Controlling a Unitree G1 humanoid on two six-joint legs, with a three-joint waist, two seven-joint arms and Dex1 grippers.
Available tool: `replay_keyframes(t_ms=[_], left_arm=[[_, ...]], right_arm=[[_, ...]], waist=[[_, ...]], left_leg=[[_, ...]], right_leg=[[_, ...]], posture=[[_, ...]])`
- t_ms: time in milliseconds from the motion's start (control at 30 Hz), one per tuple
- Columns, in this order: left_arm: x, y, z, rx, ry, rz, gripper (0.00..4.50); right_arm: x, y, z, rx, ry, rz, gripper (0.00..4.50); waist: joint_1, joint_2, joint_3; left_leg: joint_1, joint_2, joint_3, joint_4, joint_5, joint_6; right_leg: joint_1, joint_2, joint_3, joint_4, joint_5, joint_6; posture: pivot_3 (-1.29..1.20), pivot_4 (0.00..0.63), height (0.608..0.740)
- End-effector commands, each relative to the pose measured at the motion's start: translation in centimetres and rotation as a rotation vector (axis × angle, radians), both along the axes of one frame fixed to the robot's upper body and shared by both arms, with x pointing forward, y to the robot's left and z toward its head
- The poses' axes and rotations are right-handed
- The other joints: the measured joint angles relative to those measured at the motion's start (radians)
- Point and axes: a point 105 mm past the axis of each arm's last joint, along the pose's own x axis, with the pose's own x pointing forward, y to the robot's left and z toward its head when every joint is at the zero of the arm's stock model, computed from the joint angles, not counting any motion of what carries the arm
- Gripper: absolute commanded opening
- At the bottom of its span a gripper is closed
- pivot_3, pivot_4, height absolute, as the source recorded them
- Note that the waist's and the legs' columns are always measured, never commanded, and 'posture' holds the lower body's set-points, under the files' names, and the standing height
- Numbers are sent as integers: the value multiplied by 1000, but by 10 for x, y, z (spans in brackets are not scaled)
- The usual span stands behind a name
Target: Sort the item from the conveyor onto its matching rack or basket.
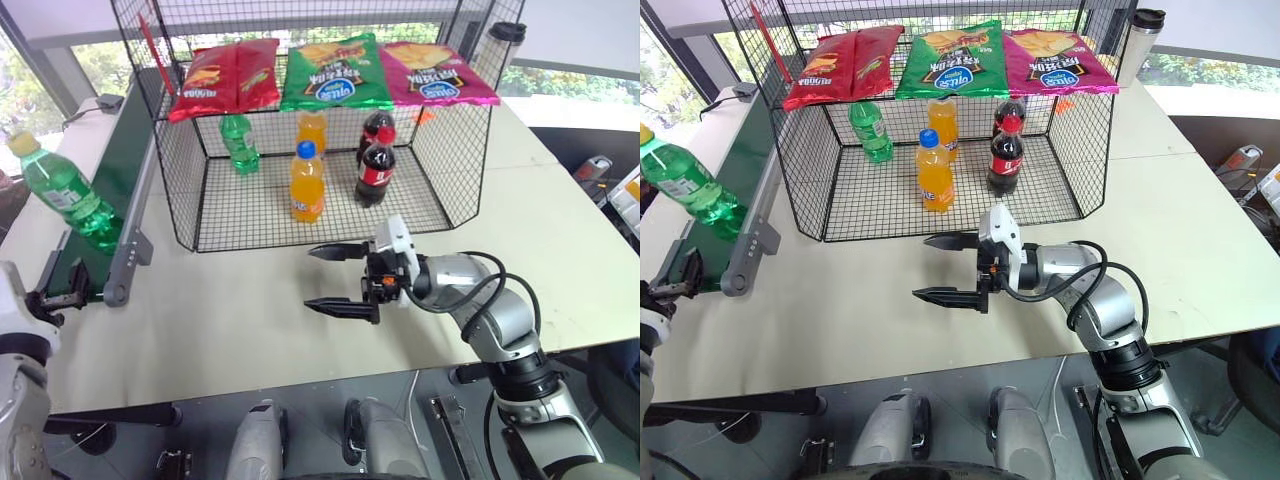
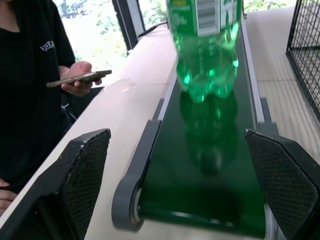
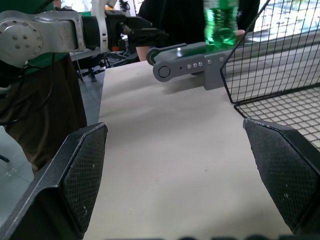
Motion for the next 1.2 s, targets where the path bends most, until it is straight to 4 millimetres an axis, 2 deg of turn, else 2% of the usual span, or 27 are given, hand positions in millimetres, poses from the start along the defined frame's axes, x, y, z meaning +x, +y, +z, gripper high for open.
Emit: replay_keyframes(t_ms=[33, 233, 533, 633, 700, 867, 1100, 1200], left_arm=[[6, -2, 5, 20, -12, -9, 4467], [17, -2, 5, 18, -20, -22, 4467], [23, -3, 5, 24, -22, -35, 4467], [23, -9, 2, 13, -32, -68, 3635], [22, -9, 1, 13, -36, -69, 2770], [19, -11, 5, 13, -62, -75, 2758], [13, -4, 21, 26, -105, -20, 2758], [5, 4, 34, 58, -149, 21, 2758]], right_arm=[[-4, 4, 13, 19, -50, 21, 4500], [-4, 4, 11, 1, -51, 15, 4500], [0, 4, 11, -11, -52, -6, 4500], [5, -1, 6, -22, -51, -23, 4500], [7, -3, 5, -25, -52, -27, 4500], [7, -4, 1, -32, -52, -27, 4500], [7, -6, -3, -38, -50, -25, 4500], [6, -6, -5, -40, -49, -16, 4500]], waist=[[0, 0, 0], [1, 0, 0], [0, 0, 0], [2, 0, 0], [2, 0, 0], [1, 0, 0], [0, 0, 0], [-1, 0, 0]], left_leg=[[0, 0, 0, 0, 0, 0], [0, 0, 0, 0, 0, 0], [0, 0, 1, 0, 0, 0], [0, 0, 1, 0, 0, 0], [0, 0, 1, 0, 0, 0], [0, 0, 1, 0, 0, 0], [0, 0, 1, 0, 0, 0], [0, 0, 1, 0, 0, 0]], right_leg=[[0, 0, 0, 0, 0, 0], [0, 0, 0, 0, 0, 0], [0, 0, 0, 0, 0, 0], [0, 0, 0, 0, 0, 0], [0, -1, 0, 0, 0, 0], [0, 0, 0, 0, 0, 0], [0, 0, 0, 0, 0, 0], [0, 0, 0, 0, 0, 0]], posture=[[0, 150, 740], [0, 150, 740], [0, 150, 740], [0, 150, 740], [0, 150, 740], [0, 150, 740], [0, 150, 740], [0, 150, 740]])
